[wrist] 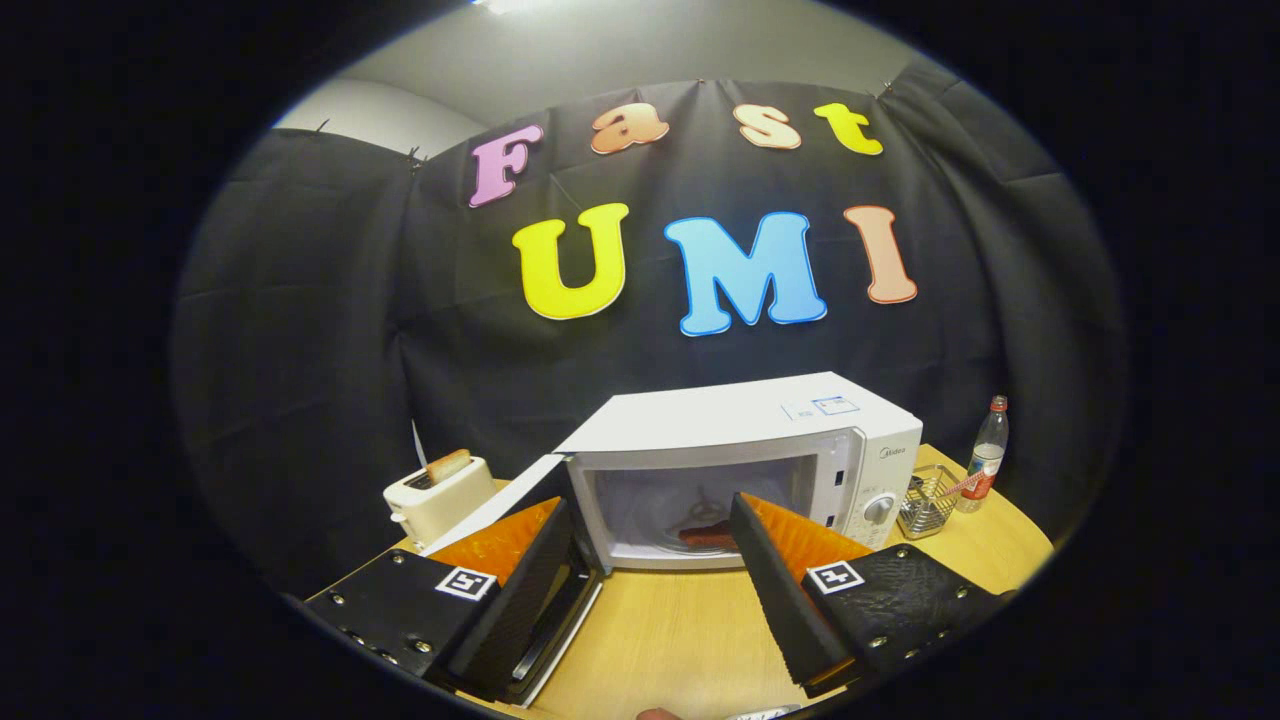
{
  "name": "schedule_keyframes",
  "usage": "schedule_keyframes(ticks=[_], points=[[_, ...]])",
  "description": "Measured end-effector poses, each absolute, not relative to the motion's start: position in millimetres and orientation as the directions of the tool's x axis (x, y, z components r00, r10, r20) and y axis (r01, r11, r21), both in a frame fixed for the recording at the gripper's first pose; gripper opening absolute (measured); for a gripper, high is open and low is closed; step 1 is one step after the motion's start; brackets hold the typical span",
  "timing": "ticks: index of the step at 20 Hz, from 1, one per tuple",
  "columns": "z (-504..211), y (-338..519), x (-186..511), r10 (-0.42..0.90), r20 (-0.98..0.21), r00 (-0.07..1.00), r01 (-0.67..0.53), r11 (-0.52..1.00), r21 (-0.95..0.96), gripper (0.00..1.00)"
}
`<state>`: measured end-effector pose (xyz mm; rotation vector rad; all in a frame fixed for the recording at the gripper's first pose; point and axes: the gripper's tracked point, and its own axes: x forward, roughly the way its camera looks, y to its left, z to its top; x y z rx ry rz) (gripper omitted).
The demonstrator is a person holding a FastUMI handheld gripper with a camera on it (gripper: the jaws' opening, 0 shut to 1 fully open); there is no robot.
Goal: Open the microwave, put the food inside, and close the microwave door.
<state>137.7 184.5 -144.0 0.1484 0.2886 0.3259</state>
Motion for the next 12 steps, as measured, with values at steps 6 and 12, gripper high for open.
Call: schedule_keyframes(ticks=[6, 12], points=[[-116.8, 242.0, 79.8, 0.453, -0.211, 0.866, -0.418, 0.888, 0.191, 0.97], [-97.8, 308.9, 31.2, 0.574, -0.175, 0.800, -0.541, 0.816, 0.202, 0.97]])
